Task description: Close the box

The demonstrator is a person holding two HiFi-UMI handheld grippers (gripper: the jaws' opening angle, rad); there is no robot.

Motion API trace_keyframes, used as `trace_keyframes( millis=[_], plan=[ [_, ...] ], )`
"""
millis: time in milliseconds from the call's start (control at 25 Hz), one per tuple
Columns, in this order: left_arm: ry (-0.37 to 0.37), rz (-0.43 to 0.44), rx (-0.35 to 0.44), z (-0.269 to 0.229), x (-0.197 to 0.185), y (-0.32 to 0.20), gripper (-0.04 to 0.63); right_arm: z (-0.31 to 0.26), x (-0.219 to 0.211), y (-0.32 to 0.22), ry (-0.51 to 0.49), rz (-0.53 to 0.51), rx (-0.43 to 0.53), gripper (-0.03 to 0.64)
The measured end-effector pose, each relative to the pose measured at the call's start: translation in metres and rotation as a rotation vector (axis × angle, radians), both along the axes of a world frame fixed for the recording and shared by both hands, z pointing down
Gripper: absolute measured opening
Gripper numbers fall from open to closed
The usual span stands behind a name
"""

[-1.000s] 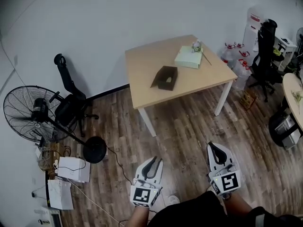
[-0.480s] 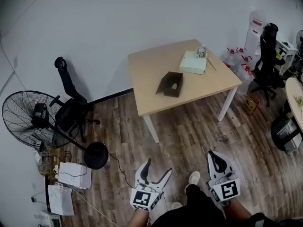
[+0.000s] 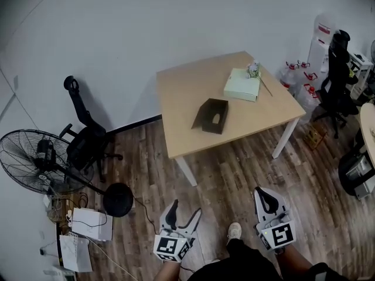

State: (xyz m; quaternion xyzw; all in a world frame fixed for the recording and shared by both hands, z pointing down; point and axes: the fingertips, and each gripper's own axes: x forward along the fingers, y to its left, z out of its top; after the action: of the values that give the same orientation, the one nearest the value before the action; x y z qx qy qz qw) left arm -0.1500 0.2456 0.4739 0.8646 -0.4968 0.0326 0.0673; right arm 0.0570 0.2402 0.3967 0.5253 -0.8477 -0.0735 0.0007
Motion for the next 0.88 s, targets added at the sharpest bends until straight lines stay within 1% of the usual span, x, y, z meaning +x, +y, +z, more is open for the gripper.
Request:
trace_keyframes(
  millis=[160,280,480,560,760,880],
  plan=[
    [-0.009,-0.018,-0.011,0.001,0.009,-0.04,0.342,0.0,0.009,-0.041,-0.001,-0.025,-0.011,0.012],
    [0.007,-0.035,-0.025,0.002,0.017,-0.066,0.342,0.001,0.017,-0.068,-0.005,-0.047,-0.017,0.012],
    [0.072,-0.122,-0.07,0.008,0.015,-0.103,0.342,0.0,0.028,-0.109,-0.017,-0.08,-0.008,0.012],
    [0.098,-0.137,-0.08,0.01,0.015,-0.115,0.341,-0.002,0.031,-0.122,-0.025,-0.093,0.005,0.012],
    [0.207,-0.166,-0.093,0.002,0.016,-0.142,0.325,-0.002,0.04,-0.149,-0.062,-0.125,0.014,0.012],
    [0.212,-0.184,-0.092,0.0,0.017,-0.155,0.324,0.0,0.046,-0.164,-0.081,-0.122,0.009,0.012]
  ],
)
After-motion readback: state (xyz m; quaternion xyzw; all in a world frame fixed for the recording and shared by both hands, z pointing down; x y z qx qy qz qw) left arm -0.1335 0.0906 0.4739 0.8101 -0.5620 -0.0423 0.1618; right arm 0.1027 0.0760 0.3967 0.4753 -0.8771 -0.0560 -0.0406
